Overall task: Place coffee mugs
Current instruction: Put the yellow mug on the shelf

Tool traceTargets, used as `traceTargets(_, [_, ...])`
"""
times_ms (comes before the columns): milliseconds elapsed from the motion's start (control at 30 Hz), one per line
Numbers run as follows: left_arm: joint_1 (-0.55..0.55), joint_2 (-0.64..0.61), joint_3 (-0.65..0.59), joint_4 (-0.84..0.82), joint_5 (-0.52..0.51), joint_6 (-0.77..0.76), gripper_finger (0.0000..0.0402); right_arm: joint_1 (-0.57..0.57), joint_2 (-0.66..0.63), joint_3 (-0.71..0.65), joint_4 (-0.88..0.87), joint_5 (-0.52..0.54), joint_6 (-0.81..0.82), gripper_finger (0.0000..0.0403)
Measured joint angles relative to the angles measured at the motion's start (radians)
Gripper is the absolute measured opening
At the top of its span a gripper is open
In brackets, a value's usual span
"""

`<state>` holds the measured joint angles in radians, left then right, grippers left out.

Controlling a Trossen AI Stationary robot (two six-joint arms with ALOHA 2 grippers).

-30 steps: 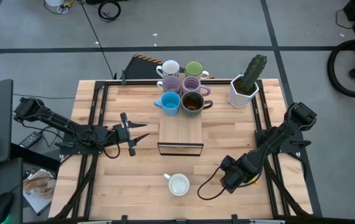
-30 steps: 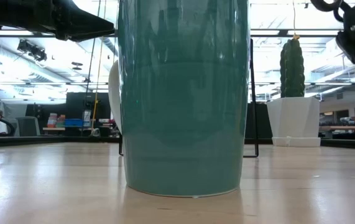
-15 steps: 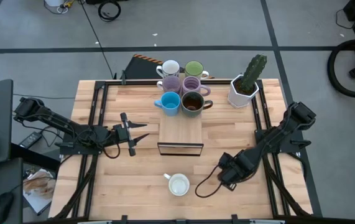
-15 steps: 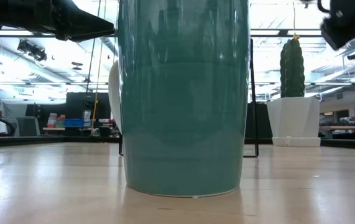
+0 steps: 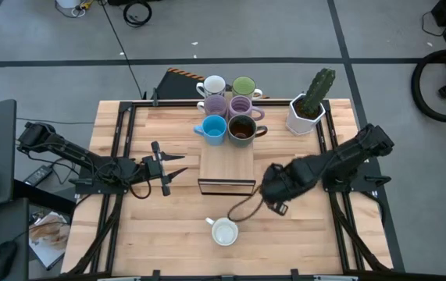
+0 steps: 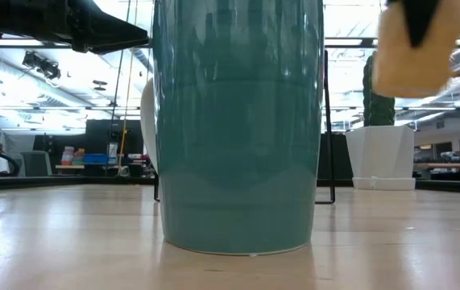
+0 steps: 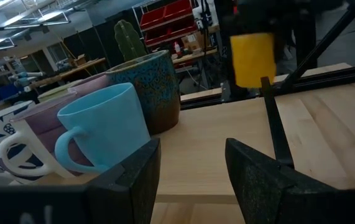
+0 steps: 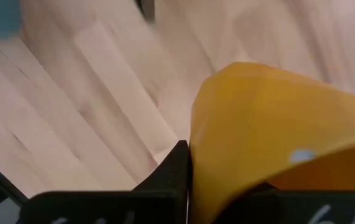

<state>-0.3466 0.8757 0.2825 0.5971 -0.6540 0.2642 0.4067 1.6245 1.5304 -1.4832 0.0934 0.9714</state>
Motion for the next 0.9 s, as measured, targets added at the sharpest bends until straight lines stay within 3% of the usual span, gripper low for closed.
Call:
traceTargets(333, [0.000, 0.000, 0.000, -0.012, 0.000, -0.012, 0.0188, -0.150, 0.010, 0.180, 0.030, 0.100, -0.251, 0.0031])
traceTargets(900, [0.000, 0.000, 0.000, -0.010, 0.000, -0.009, 0.0188, -0.200, 0.029, 0.199, 0.346, 0.123, -0.447, 0.0031])
